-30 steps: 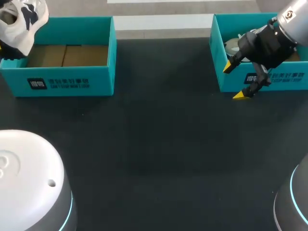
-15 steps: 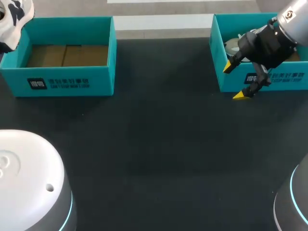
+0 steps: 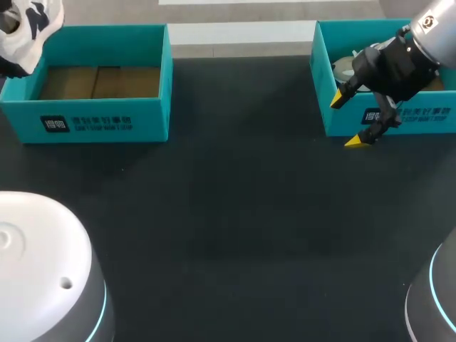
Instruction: Take the shoe out of the shoebox, open the shoe tongue, remove and reinsert the insole, then place the shoe into the shoebox
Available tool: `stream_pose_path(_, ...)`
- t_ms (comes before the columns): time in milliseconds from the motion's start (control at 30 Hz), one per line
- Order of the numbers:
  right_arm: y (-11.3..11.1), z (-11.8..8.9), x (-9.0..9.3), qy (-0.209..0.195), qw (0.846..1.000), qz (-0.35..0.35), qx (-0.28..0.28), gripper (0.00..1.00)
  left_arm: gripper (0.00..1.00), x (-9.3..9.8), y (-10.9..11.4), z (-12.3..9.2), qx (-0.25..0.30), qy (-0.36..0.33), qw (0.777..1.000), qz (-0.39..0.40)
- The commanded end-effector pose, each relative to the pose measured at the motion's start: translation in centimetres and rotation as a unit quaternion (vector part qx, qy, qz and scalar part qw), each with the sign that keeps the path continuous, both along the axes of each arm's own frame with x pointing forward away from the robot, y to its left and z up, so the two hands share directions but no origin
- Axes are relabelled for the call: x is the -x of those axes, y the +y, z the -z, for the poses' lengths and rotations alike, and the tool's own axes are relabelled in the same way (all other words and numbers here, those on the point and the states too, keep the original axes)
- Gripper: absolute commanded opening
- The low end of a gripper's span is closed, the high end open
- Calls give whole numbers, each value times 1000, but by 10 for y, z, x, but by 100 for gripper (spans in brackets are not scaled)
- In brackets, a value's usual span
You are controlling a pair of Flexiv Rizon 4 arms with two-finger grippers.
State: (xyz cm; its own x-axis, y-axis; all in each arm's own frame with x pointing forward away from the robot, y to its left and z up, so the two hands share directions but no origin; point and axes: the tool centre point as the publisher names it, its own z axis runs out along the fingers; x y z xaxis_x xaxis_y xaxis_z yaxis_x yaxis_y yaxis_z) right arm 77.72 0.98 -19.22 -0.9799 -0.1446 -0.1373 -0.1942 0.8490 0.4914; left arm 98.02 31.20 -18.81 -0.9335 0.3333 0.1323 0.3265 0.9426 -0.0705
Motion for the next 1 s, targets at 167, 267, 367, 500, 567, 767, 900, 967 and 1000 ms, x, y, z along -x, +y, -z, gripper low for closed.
stream_pose_path(167, 1, 1, 0, 0, 1000, 0, 1, 100, 0, -6, -5, 10, -11, -6, 1000, -15)
stream_pose_path(267, 1, 1, 0, 0, 1000, 0, 1, 100, 0, -6, -5, 10, -11, -6, 1000, -15)
stream_pose_path(367, 1, 1, 0, 0, 1000, 0, 1, 100, 0, -6, -5, 10, -11, -6, 1000, -15)
stream_pose_path(500, 1, 1, 0, 0, 1000, 0, 1, 100, 0, -6, -5, 10, -11, -6, 1000, -15)
stream_pose_path(567, 1, 1, 0, 0, 1000, 0, 1, 100, 0, -6, -5, 10, -11, -6, 1000, -15)
stream_pose_path(767, 1, 1, 0, 0, 1000, 0, 1, 100, 0, -24, 3, 7, -77, 21, 976, 201)
stream_pose_path(900, 1, 1, 0, 0, 1000, 0, 1, 100, 0, -30, 15, 13, -119, 25, 937, 327)
stream_pose_path(967, 1, 1, 0, 0, 1000, 0, 1, 100, 0, -30, 22, 14, -124, 26, 908, 400)
stream_pose_path(1000, 1, 1, 0, 0, 1000, 0, 1, 100, 0, -30, 25, 14, -127, 17, 898, 422)
